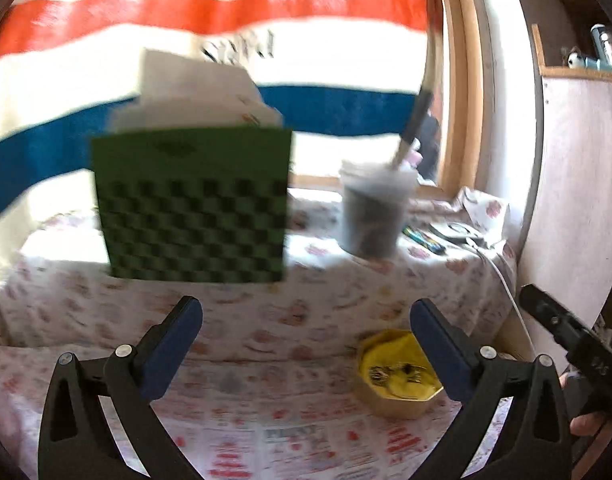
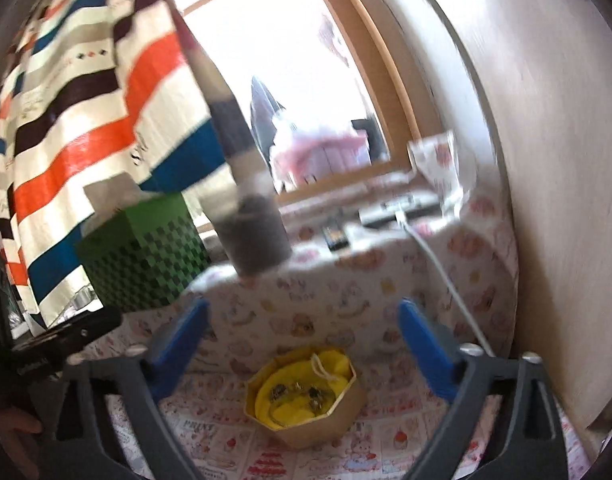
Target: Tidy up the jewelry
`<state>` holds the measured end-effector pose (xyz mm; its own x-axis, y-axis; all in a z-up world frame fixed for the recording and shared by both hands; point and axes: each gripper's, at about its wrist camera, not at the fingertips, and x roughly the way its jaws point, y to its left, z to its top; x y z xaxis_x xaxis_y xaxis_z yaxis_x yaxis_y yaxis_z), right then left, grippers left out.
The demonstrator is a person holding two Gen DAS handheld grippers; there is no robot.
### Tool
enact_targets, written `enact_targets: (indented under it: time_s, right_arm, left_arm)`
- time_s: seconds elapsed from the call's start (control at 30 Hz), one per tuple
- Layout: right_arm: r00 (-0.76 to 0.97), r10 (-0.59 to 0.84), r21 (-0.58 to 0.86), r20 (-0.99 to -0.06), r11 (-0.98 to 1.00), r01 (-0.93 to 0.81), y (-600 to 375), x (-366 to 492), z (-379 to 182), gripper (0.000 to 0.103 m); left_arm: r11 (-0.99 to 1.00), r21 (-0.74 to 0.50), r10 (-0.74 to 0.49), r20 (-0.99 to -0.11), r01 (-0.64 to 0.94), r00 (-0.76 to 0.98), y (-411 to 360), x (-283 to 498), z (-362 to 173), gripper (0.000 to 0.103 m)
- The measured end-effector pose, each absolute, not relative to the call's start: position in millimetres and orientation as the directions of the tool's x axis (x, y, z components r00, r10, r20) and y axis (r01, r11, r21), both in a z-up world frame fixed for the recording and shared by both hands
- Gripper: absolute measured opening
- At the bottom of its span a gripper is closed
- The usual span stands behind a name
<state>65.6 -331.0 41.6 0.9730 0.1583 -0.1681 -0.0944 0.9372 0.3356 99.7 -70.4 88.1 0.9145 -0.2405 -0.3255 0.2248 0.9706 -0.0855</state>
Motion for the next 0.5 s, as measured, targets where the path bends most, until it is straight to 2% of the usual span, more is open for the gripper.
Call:
enact_targets:
  time_s: [0.13, 0.23, 0.5]
  right_arm:
    - [0.978, 0.163, 0.313, -0.130, 0.943, -0.115, -322.8, 56.9, 47.8, 0.103]
    - [0.975, 0.183, 0.311, -0.128, 0.941, -0.136, -315.3, 55.1, 50.0, 0.103]
    - [0.979, 0.156, 0.197, -0.131, 0.972, -0.128, -286.0, 48.3, 34.1, 0.103]
  left_arm:
    - [0.992, 0.022, -0.118, -0.225, 0.126, 0.967, -56.4, 71.1, 91.7, 0.103]
    - [0.996, 0.047, -0.061, -0.167, 0.070, 0.984, -45.6, 54.3, 86.0, 0.103]
    - [1.000, -0.006, -0.024, -0.170, 0.023, 0.985, -20.8, 45.7, 52.6, 0.103]
